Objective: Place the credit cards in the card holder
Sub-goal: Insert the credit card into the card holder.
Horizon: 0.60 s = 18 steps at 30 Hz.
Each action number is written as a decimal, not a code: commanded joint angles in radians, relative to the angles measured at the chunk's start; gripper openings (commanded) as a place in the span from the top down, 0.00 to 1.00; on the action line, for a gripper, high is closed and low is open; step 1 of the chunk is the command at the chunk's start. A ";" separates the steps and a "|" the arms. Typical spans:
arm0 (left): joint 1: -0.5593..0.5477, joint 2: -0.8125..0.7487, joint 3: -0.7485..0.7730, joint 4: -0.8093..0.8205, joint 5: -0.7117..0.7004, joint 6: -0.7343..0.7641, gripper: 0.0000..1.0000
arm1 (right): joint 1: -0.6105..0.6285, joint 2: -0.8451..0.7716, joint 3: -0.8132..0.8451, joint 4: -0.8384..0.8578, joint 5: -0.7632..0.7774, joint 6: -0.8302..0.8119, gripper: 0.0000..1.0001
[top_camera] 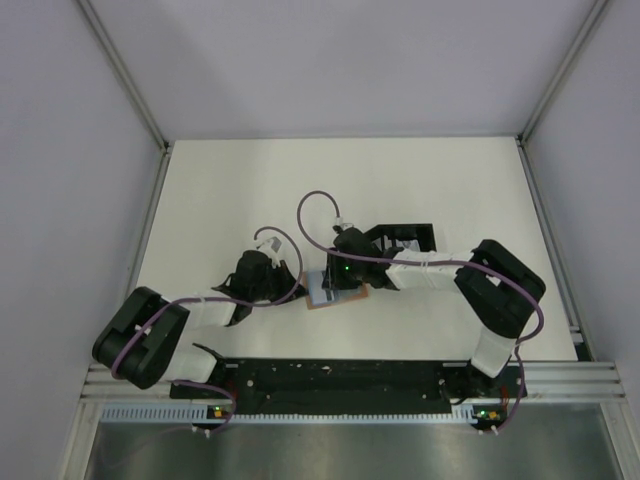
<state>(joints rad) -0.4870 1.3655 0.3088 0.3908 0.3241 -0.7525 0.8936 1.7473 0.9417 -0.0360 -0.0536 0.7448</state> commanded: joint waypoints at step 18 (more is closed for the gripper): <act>-0.007 -0.141 0.099 -0.318 -0.151 0.056 0.78 | -0.057 -0.242 0.014 -0.080 0.021 -0.081 0.46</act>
<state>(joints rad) -0.4931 1.2919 0.3412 0.2245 0.2623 -0.7361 0.8799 1.6203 0.9405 -0.0933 -0.0517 0.7128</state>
